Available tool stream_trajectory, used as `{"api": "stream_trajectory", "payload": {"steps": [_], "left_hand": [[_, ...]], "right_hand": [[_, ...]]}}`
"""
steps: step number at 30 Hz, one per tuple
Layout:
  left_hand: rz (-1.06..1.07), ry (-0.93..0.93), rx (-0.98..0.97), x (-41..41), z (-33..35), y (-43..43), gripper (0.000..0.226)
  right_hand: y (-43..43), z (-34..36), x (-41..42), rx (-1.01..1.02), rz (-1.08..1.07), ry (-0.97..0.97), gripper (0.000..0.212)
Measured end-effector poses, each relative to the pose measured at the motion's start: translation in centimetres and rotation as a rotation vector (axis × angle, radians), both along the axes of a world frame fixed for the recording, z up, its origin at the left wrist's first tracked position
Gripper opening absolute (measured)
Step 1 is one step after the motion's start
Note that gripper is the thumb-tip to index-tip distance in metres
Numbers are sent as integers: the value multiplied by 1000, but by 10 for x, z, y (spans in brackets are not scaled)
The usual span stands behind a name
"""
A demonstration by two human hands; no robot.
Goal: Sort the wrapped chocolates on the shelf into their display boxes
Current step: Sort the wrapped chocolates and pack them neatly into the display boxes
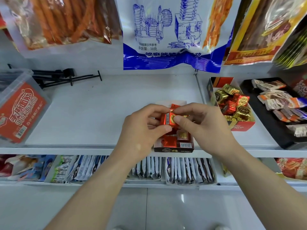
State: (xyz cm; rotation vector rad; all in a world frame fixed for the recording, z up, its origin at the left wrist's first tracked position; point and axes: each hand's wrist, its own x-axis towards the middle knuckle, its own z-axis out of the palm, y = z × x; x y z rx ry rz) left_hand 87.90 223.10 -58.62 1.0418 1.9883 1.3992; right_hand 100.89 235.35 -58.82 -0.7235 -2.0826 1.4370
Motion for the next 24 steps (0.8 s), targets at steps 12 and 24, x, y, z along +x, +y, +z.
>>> {"api": "stream_trajectory", "payload": {"steps": [12, 24], "left_hand": [[29, -123, -23, -13, 3, -14, 40], [-13, -65, -42, -18, 4, -23, 41]], "right_hand": [[-10, 5, -7, 25, 139, -57, 37], [-6, 1, -7, 121, 89, -135, 34]]}}
